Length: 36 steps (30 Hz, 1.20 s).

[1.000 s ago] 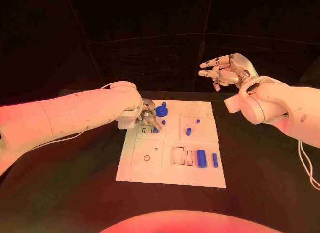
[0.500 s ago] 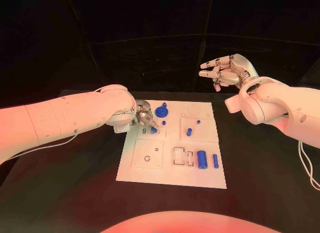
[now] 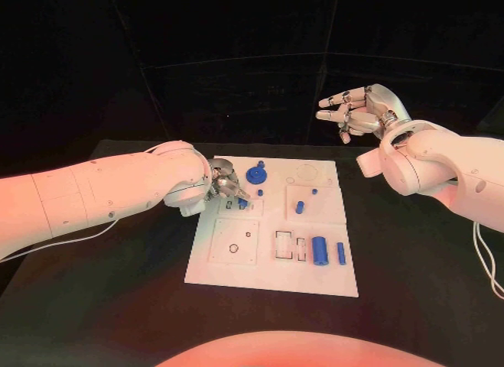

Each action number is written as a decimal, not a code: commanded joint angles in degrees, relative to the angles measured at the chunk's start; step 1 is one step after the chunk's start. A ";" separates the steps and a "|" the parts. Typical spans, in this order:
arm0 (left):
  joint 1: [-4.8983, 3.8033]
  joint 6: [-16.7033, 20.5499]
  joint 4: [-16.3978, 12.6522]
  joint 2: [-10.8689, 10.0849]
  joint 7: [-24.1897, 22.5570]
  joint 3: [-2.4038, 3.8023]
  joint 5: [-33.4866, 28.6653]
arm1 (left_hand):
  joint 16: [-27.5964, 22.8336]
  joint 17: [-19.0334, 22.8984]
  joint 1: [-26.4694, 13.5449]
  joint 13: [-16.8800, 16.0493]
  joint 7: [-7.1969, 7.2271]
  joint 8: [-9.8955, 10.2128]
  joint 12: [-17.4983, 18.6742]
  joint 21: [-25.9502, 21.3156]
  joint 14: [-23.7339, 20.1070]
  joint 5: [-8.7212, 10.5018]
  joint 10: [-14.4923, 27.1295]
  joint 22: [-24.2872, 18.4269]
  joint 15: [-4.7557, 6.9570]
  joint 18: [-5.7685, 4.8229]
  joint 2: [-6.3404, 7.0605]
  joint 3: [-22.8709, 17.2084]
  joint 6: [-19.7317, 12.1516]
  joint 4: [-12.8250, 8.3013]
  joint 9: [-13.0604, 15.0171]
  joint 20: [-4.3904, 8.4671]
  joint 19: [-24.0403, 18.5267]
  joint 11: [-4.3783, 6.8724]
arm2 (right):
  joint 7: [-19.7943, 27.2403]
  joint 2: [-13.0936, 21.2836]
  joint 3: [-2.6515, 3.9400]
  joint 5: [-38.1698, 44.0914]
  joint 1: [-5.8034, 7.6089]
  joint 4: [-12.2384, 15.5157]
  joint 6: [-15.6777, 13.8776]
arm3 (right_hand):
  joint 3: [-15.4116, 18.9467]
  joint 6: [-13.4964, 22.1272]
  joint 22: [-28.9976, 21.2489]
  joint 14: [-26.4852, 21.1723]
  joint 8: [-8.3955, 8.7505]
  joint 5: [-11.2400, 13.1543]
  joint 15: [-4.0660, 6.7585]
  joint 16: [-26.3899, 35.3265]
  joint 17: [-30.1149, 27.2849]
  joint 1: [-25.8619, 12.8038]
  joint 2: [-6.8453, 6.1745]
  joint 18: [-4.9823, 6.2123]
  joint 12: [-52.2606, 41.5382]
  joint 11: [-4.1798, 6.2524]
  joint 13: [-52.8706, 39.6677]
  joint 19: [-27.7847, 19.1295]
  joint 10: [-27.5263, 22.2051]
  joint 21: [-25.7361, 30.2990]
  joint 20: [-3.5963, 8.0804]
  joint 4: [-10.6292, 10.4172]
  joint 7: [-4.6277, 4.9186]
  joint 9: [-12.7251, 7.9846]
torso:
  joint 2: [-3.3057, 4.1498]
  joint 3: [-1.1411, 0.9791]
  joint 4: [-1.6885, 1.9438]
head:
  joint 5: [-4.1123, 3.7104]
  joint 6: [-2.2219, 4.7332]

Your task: Assemble the parts on the task board

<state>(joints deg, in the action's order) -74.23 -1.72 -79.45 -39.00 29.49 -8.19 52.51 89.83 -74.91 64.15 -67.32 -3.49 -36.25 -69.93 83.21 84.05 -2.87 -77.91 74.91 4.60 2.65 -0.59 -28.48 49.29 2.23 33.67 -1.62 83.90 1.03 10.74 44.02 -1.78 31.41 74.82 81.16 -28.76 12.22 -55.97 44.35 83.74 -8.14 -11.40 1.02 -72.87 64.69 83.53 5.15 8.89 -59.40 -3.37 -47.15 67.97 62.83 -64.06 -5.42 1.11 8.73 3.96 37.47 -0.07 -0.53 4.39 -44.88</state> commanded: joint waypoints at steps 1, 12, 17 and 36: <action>0.13 2.81 -0.22 -0.07 -0.46 0.04 4.24 | 0.17 -15.09 -0.36 0.03 0.41 -0.23 0.19 -0.27 5.95 -0.13 -0.37 3.54 0.08 -0.14 -0.01 -7.31 0.18 -6.86 0.09 0.03 1.76 0.19 | 0.04 -0.03 0.04 0.30 0.12 0.05 0.21 | -0.01 0.45 0.05 0.02 -0.08 -0.28 -0.24 0.14 0.00 -0.24 0.12 -0.40 0.07 -0.22 0.02 -0.40 -0.33 -0.24 0.11 0.30 -0.10 -0.08 | 0.02 0.00 -0.10 | 0.18 -0.10; 0.95 0.35 0.62 0.84 -0.01 0.03 7.82 | 0.17 -15.09 -0.41 0.31 0.44 -0.50 0.48 -0.31 5.95 -0.61 -0.32 3.54 0.13 -0.13 0.51 -8.56 0.19 -7.21 0.41 0.08 1.78 0.24 | 0.01 -0.19 0.03 0.52 0.11 -0.05 0.18 | 0.01 0.47 -0.06 0.00 -0.07 -0.31 -0.25 0.17 -0.04 -0.31 0.11 -0.37 0.14 -0.22 0.15 -0.48 -0.40 -0.18 0.10 0.29 -0.09 -0.08 | 0.08 0.01 -0.07 | -0.04 -0.29; 1.13 -0.75 1.06 1.07 0.13 0.03 8.23 | 0.17 -15.09 -0.50 0.49 0.44 -0.59 0.65 -0.35 5.95 -0.74 -0.25 3.49 0.14 -0.12 0.68 -8.86 0.19 -7.26 0.50 0.09 1.76 0.24 | 0.01 -0.21 0.03 0.65 0.11 -0.07 0.17 | 0.01 0.47 -0.06 0.00 -0.07 -0.31 -0.25 0.17 -0.04 -0.31 0.11 -0.37 0.14 -0.22 0.15 -0.48 -0.40 -0.18 0.10 0.29 -0.09 -0.08 | 0.04 -0.02 -0.07 | 0.02 -0.38; 1.20 -3.51 0.89 1.01 0.43 0.03 8.56 | 0.17 -15.09 -0.71 0.72 0.47 -0.81 0.87 -0.39 5.95 -1.01 -0.21 3.47 0.14 -0.12 1.03 -9.43 0.21 -7.36 0.72 0.09 1.76 0.26 | 0.01 -0.23 0.03 0.73 0.11 -0.16 0.19 | 0.01 0.47 -0.06 0.00 -0.07 -0.31 -0.25 0.17 -0.04 -0.31 0.11 -0.37 0.14 -0.22 0.15 -0.48 -0.40 -0.18 0.10 0.29 -0.09 -0.08 | 0.02 -0.04 -0.05 | 0.15 -0.62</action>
<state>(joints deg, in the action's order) -73.08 -3.30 -78.41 -38.01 29.66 -8.10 60.50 89.82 -74.91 63.14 -66.70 -3.28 -36.68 -69.38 83.00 84.05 -3.60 -78.14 74.91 4.59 2.65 0.35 -30.77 49.43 1.67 34.29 -1.63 83.89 1.20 10.54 43.84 -1.79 31.92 74.81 80.97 -28.76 12.22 -55.98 44.36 83.74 -8.14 -11.52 1.02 -72.87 64.70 83.53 5.15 8.89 -59.40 -3.58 -47.07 67.97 62.63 -64.06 -5.42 1.11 8.72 3.98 37.50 -0.08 -0.61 4.53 -45.45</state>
